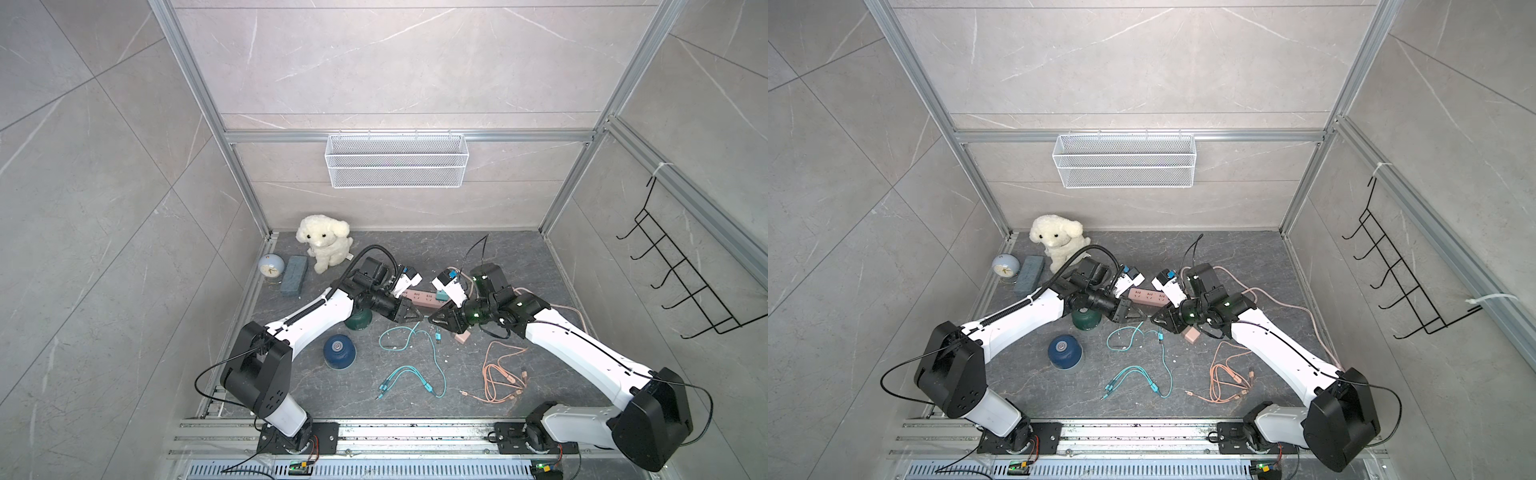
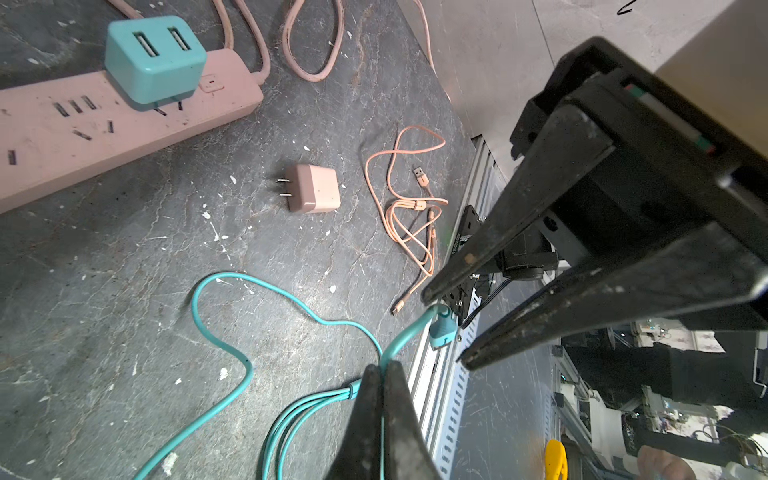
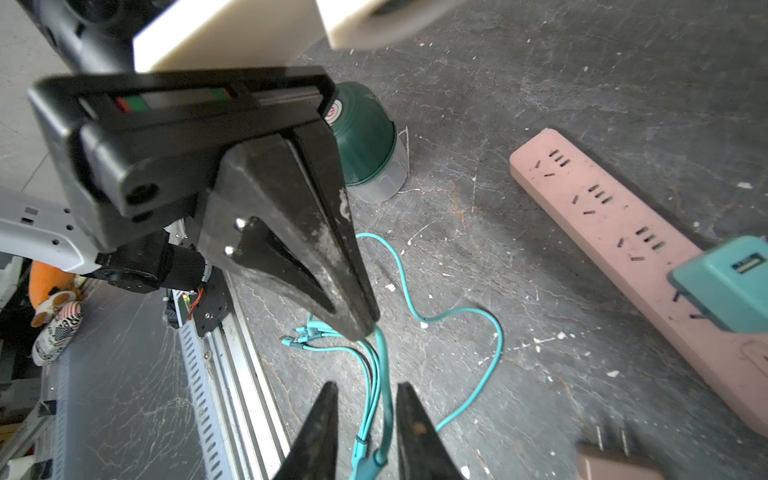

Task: Charge the cordless meat grinders
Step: Pick up the charging cable from the center of the board.

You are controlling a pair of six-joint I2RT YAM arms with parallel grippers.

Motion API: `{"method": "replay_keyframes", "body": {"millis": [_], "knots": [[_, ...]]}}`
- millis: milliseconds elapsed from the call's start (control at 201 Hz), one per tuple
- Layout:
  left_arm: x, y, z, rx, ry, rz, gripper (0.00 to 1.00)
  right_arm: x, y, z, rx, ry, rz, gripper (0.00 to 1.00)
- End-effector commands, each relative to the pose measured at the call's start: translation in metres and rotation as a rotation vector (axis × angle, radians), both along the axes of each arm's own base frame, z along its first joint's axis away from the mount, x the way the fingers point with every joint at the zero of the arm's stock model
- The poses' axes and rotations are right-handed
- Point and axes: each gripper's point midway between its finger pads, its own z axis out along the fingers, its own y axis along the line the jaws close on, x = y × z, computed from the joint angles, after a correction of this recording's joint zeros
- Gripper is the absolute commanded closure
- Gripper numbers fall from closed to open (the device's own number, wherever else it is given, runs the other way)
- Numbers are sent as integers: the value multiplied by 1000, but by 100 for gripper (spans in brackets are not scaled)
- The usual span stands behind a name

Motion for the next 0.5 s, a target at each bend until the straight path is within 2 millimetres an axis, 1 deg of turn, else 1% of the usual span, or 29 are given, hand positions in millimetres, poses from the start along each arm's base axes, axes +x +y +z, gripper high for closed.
{"method": "replay_keyframes", "body": {"millis": [0,85,274,398,498], "knots": [[7,-2,15,-7,-30,24,100,-1,-6,9,-17,-30,1,70],[9,-1,17,-10,-38,33,100,-6,-9,4,-31,-20,14,69],[5,0,24,-29,-65,6,100,-13,-18,-9,-63,3,27,69],[3,1,23,-21,-70,-7,100,-14,-16,-14,-66,31,42,69],[3,1,26,-25,-87,-10,100,-15,-14,-21,-72,71,48,69]]}}
